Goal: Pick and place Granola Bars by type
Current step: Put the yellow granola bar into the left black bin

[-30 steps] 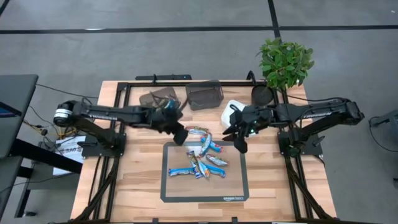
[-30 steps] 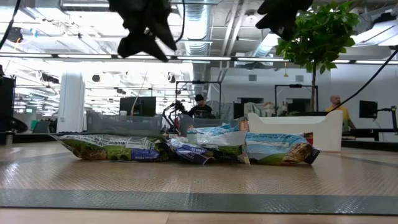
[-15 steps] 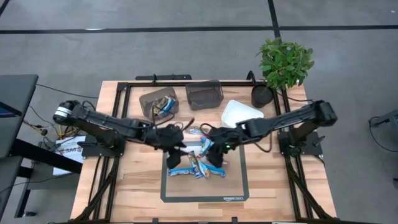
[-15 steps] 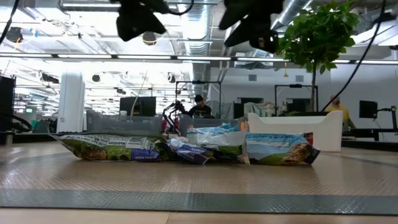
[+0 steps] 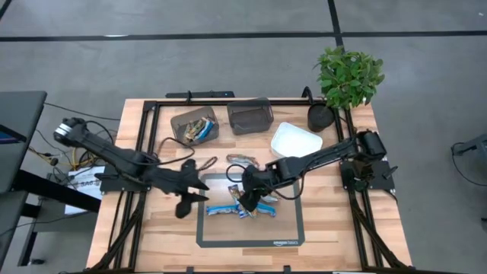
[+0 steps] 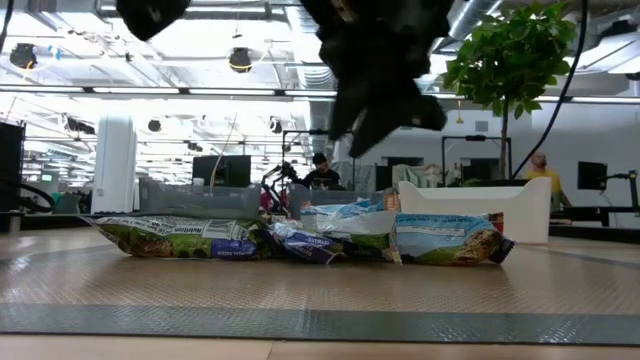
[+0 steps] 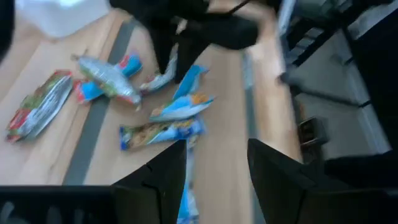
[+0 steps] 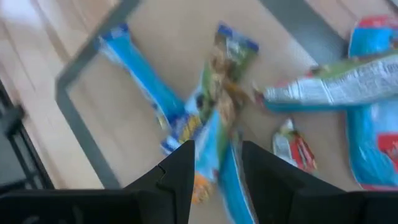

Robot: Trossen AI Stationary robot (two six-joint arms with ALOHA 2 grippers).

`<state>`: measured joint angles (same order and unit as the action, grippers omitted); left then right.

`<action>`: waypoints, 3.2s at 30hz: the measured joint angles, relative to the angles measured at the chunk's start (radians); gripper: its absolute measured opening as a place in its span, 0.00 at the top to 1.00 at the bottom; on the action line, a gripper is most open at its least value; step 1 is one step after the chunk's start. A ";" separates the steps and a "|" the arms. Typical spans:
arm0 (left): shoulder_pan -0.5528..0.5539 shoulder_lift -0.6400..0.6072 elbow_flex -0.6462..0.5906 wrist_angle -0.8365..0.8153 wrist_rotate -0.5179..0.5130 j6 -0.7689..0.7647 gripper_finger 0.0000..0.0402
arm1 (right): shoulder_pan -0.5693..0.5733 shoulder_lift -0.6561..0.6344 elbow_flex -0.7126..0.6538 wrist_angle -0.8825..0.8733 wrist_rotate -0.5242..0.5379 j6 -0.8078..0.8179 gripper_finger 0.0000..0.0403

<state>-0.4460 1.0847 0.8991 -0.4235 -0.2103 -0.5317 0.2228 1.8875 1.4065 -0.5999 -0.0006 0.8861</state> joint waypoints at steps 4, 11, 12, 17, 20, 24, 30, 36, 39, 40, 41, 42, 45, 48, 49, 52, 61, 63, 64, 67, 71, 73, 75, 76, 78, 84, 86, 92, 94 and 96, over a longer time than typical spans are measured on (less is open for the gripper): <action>-0.021 -0.102 -0.087 0.066 -0.016 -0.008 0.60 | -0.002 0.033 -0.005 -0.034 0.002 0.004 0.69; -0.032 -0.188 -0.197 0.029 -0.013 -0.099 0.60 | 0.018 0.089 0.004 -0.021 -0.069 -0.012 0.69; -0.032 -0.186 -0.205 0.038 -0.012 -0.118 0.60 | 0.024 0.095 0.006 -0.010 -0.069 -0.012 0.69; -0.051 -0.177 -0.231 0.037 0.016 -0.132 0.60 | 0.028 0.116 0.015 0.013 -0.072 -0.019 0.69; -0.065 -0.167 -0.232 0.037 0.015 -0.123 0.60 | 0.031 0.135 0.018 0.017 -0.053 -0.022 0.69; -0.071 -0.163 -0.232 0.035 0.018 -0.124 0.60 | 0.022 0.154 0.019 0.020 -0.062 -0.022 0.69; -0.074 -0.161 -0.232 0.030 0.019 -0.135 0.60 | 0.017 0.178 0.033 0.034 -0.090 -0.022 0.70; -0.075 -0.161 -0.232 0.031 0.016 -0.144 0.60 | 0.011 0.179 0.039 0.058 -0.092 -0.027 0.85; -0.075 -0.161 -0.232 0.031 0.015 -0.145 0.60 | 0.010 0.179 0.040 0.071 -0.106 -0.029 0.95; -0.075 -0.161 -0.232 0.031 0.015 -0.145 0.60 | 0.010 0.179 0.040 0.076 -0.107 -0.030 0.97; -0.075 -0.161 -0.232 0.031 0.015 -0.147 0.60 | 0.010 0.179 0.040 0.082 -0.108 -0.029 0.97; -0.075 -0.161 -0.232 0.031 0.014 -0.154 0.60 | 0.010 0.176 0.045 0.081 -0.109 -0.028 0.96; -0.075 -0.161 -0.232 0.032 -0.011 -0.175 0.60 | -0.002 0.163 0.076 0.086 -0.104 -0.031 0.92; -0.075 -0.161 -0.232 0.038 -0.053 -0.195 0.60 | -0.025 0.145 0.127 0.073 -0.098 -0.074 0.92; -0.075 -0.161 -0.232 0.042 -0.068 -0.201 0.60 | -0.035 0.141 0.152 0.077 -0.089 -0.092 0.93; -0.075 -0.161 -0.232 0.057 -0.114 -0.231 0.60 | -0.059 0.139 0.229 0.080 -0.050 -0.149 0.98; -0.069 -0.169 -0.231 0.103 -0.375 -0.371 0.59 | -0.117 0.141 0.419 0.039 -0.023 -0.271 0.96; -0.059 -0.171 -0.231 0.100 -0.410 -0.380 0.58 | -0.122 0.140 0.448 0.024 -0.022 -0.298 0.98; -0.052 -0.178 -0.231 0.102 -0.423 -0.382 0.58 | -0.125 0.138 0.457 0.024 -0.022 -0.310 0.98; -0.025 -0.194 -0.231 0.104 -0.460 -0.406 0.55 | -0.127 0.140 0.466 0.019 -0.021 -0.320 0.99; 0.019 -0.212 -0.231 0.109 -0.476 -0.415 0.50 | -0.134 0.139 0.474 0.027 -0.023 -0.322 0.97; 0.045 -0.213 -0.231 0.118 -0.464 -0.415 0.47 | -0.136 0.139 0.473 0.025 -0.023 -0.331 0.96; 0.071 -0.213 -0.231 0.152 -0.429 -0.409 0.44 | -0.137 0.140 0.473 0.029 -0.023 -0.338 0.97; 0.084 -0.214 -0.231 0.169 -0.411 -0.403 0.43 | -0.139 0.140 0.473 0.037 -0.023 -0.342 0.98; 0.110 -0.213 -0.231 0.198 -0.372 -0.387 0.41 | -0.141 0.140 0.473 0.047 -0.023 -0.347 0.99; 0.180 -0.214 -0.231 0.260 -0.283 -0.350 0.38 | -0.151 0.140 0.473 0.085 -0.024 -0.363 0.98; 0.198 -0.214 -0.231 0.260 -0.261 -0.350 0.39 | -0.154 0.140 0.480 0.076 -0.027 -0.364 0.98; 0.232 -0.214 -0.231 0.254 -0.192 -0.351 0.48 | -0.153 0.140 0.514 0.079 -0.019 -0.396 0.99; 0.238 -0.215 -0.231 0.255 -0.193 -0.351 0.51 | -0.153 0.140 0.523 0.075 -0.009 -0.405 0.99; 0.245 -0.215 -0.230 0.258 -0.191 -0.350 0.55 | -0.154 0.141 0.528 0.072 -0.002 -0.408 0.99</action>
<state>-0.2007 0.8700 0.6692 -0.1650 -0.4008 -0.8814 0.0692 2.0281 1.9342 -0.5284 -0.0022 0.4779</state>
